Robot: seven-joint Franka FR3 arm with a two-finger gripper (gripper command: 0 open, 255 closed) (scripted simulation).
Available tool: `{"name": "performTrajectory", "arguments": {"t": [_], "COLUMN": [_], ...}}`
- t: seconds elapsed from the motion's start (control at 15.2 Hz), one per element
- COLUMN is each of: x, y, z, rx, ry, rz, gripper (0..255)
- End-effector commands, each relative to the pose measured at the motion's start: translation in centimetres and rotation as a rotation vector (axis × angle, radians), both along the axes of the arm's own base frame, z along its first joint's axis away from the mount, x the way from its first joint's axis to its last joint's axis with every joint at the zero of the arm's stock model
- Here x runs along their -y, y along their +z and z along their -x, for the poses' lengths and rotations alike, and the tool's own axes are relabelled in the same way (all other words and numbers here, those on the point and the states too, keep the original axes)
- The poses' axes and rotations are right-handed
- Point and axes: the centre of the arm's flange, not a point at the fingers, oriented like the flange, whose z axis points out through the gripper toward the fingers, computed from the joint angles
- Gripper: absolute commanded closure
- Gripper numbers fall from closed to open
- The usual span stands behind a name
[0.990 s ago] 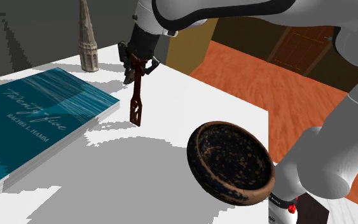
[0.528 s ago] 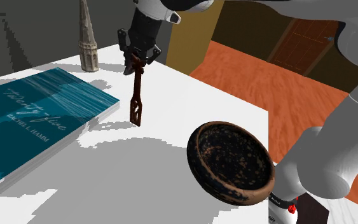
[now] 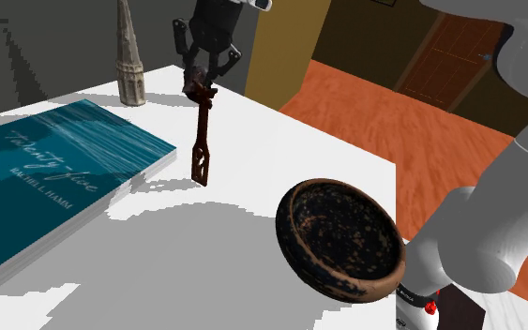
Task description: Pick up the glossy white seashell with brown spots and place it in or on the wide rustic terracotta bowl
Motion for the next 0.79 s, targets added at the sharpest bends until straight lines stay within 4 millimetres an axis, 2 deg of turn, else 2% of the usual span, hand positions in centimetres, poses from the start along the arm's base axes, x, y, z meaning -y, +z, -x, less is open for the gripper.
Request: {"name": "performTrajectory", "arguments": {"t": [0.0,0.66,0.73], "x": [0.0,0.0,0.0], "y": [1.0,6.0,6.0], "z": [0.0,0.0,1.3], "rx": [0.0,0.0,0.0], "ry": [0.0,0.0,0.0], "rz": [0.0,0.0,0.0], "gripper": [255,255,255]}}
